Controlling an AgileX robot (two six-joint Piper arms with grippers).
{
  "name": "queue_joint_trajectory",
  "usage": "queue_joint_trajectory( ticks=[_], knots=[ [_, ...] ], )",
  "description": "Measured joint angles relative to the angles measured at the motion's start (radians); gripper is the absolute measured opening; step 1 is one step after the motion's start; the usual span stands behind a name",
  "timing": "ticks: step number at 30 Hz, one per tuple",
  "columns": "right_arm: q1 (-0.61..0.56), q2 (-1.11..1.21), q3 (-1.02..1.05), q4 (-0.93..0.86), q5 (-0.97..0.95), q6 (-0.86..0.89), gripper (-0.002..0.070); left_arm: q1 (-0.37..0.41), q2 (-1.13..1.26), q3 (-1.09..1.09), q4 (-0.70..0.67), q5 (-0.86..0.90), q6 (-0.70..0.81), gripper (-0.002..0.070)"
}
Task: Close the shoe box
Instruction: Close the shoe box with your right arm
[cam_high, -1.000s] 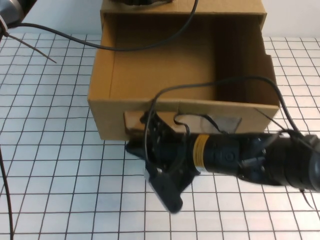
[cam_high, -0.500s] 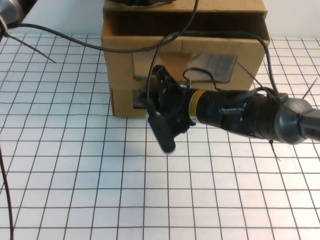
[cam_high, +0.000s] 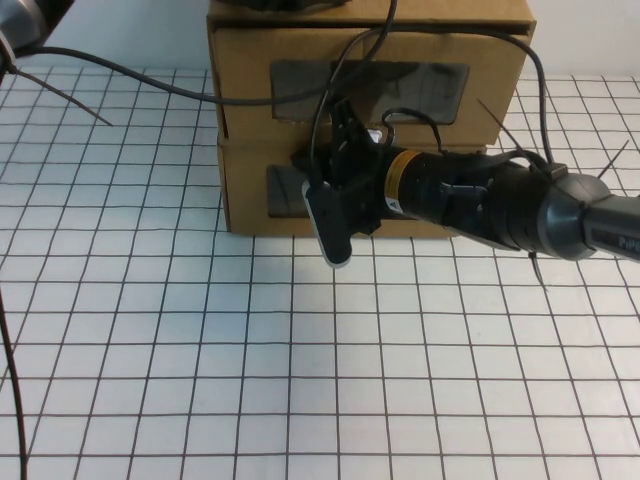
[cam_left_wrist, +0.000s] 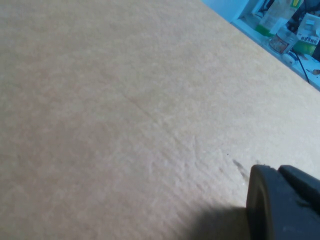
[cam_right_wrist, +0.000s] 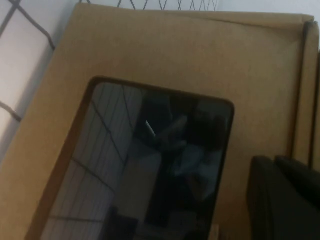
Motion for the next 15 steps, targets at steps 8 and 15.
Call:
queue_joint_trajectory(
  ticks=[8, 15],
  knots=[
    [0.0, -0.072, 0.085, -0.063, -0.052, 0.001, -0.0015, 0.0, 0.0, 0.0, 0.0, 0.0, 0.002, -0.0002],
    [0.041, -0.246, 0.23, 0.008, -0.109, 0.005, -0.0015, 0.0, 0.0, -0.004, 0.0, 0.009, 0.002, -0.0002]
  ],
)
